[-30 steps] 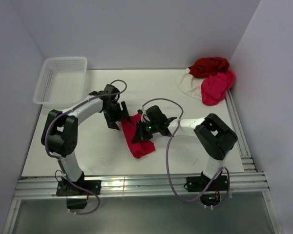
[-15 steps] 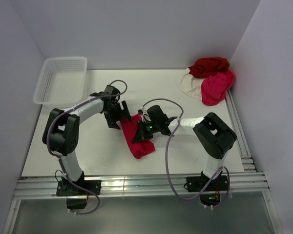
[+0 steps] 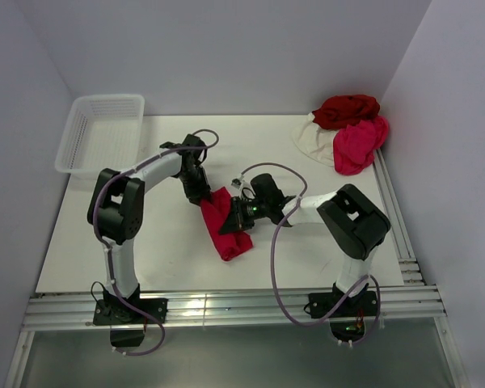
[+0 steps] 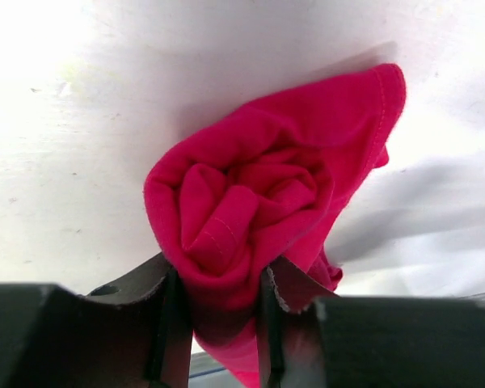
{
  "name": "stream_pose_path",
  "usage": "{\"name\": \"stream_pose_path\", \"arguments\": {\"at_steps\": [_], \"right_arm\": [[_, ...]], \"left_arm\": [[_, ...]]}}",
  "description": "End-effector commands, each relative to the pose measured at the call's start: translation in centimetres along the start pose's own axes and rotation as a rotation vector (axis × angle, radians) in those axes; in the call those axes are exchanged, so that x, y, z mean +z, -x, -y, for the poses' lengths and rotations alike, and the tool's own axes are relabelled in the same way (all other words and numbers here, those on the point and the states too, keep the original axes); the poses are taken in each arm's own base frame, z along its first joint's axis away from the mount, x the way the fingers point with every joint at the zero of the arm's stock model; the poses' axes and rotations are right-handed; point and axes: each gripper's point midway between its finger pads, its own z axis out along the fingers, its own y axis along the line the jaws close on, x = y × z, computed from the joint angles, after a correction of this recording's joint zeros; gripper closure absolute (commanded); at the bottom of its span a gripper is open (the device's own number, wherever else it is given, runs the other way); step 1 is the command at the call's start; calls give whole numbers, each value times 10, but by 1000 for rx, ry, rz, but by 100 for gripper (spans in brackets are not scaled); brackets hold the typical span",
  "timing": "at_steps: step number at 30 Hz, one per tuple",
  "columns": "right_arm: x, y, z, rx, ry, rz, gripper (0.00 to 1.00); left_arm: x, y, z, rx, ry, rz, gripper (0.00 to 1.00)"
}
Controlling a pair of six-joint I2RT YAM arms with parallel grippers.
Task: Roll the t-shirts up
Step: Roll the tshirt
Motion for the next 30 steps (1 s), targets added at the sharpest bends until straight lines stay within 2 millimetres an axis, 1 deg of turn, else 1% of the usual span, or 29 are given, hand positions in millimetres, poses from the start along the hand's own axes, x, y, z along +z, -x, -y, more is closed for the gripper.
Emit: {"name": "stream_pose_path", "arguments": {"at_steps": [1,2,3,4,5,7,8,13,14,16,18,19,20,21,22,23,24,25,26,27,29,30], "right_arm": [[-1,-15,-8,27,122,-54,100],[0,-17,-6,41,125,-63,100],[1,-19,-6,46,131,-70,100],[3,-24,-1,58,135,-84,100],[4,-25,1,74,135,-88,100],[7,-29,6,95,135,-98,100],[8,-30,7,108,135,-103,100],[9,-33,10,125,136,-124,99],[9,-34,8,115,148,-133,98],[6,-37,9,120,137,-147,96],[4,-39,11,95,111,-141,83],[-1,-41,9,93,99,-138,77],[-3,-40,8,78,89,-129,69],[-6,-36,3,57,82,-107,66],[-9,-40,5,62,62,-110,62],[-10,-41,4,48,50,-106,56],[-13,-40,4,44,19,-97,52],[-14,-41,3,36,1,-93,50],[-13,-43,0,9,-14,-95,41],[-16,-42,-2,-3,-47,-79,32],[-18,-44,-8,-28,-64,-78,31],[-21,-42,-15,-44,-66,-63,31]], "left_arm": [[-9,13,-15,45,116,11,91],[-6,4,-26,50,168,-45,97],[-7,4,-27,56,182,-59,100],[-6,0,-29,62,193,-76,100],[-1,-3,-34,66,210,-104,100],[-1,-7,-40,75,246,-131,100],[4,-10,-42,78,261,-147,100],[9,-18,-44,80,286,-205,100],[10,-20,-43,83,287,-210,100],[6,-22,-44,86,304,-214,100],[3,-26,-46,90,320,-218,100],[1,-28,-48,90,327,-219,100],[-1,-29,-49,92,331,-214,100],[0,-32,-51,89,338,-220,100],[0,-33,-52,91,342,-220,100],[-1,-33,-54,89,348,-217,100],[-1,-34,-56,87,354,-220,100],[-1,-35,-56,89,355,-219,100],[-1,-35,-56,89,356,-220,100],[-1,-36,-56,89,361,-221,100],[0,-37,-55,94,367,-223,100],[0,-37,-54,99,366,-222,100]]}}
